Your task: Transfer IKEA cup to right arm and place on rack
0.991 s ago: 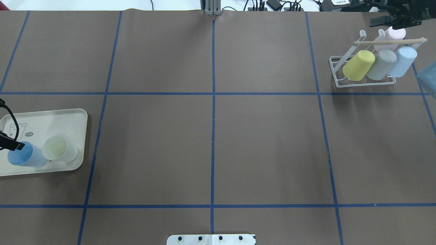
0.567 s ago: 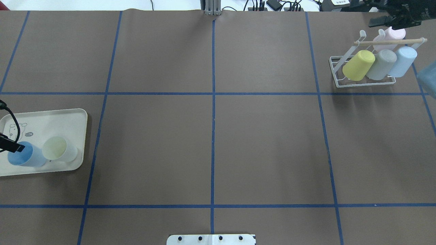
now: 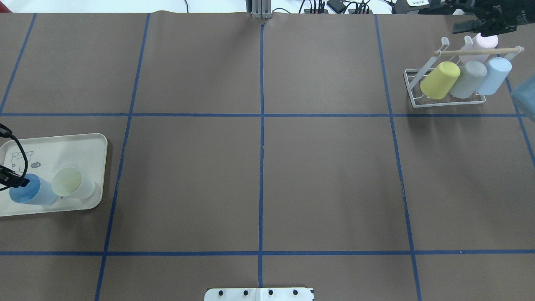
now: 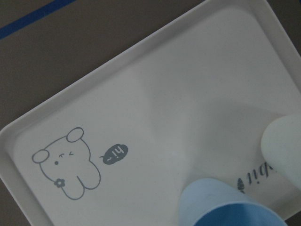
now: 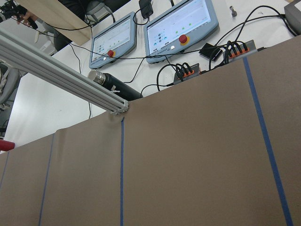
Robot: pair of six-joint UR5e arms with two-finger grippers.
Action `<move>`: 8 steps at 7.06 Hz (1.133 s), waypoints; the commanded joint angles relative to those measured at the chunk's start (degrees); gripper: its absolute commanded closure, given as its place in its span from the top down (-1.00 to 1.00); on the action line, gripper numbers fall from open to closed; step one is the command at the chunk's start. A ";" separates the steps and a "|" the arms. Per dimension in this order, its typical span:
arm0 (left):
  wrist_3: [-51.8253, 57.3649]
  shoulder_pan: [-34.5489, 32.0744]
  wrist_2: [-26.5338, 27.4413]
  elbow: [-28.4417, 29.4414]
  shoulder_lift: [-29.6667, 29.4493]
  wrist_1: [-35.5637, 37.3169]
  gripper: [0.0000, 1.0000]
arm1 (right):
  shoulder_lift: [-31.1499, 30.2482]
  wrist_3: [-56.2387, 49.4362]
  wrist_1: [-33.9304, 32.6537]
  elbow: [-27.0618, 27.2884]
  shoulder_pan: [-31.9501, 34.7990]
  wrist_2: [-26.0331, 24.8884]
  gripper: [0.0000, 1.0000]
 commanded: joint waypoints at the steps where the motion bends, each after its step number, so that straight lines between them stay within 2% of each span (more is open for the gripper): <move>1: 0.00 0.68 -0.09 -0.06 0.00 0.00 0.03 | 0.00 0.00 0.00 -0.03 0.00 0.00 1.00; 2: 0.00 0.68 -0.09 -0.06 0.00 0.00 -0.18 | 0.00 0.00 0.00 -0.03 0.00 0.00 1.00; 3: 0.00 0.68 -0.09 -0.06 0.00 0.09 -0.67 | 0.00 0.00 0.00 0.14 0.00 0.00 1.00; 4: 0.00 0.68 0.00 -0.23 0.08 0.00 -1.00 | 0.00 0.00 0.00 0.06 0.00 0.00 1.00; 6: -0.18 -2.20 0.96 -2.16 1.05 0.09 -1.00 | 0.00 0.08 0.00 0.14 0.00 0.00 1.00; 8: -1.31 -13.85 2.46 -2.26 0.44 0.27 -1.00 | 0.00 0.43 0.00 0.41 -0.26 -0.09 1.00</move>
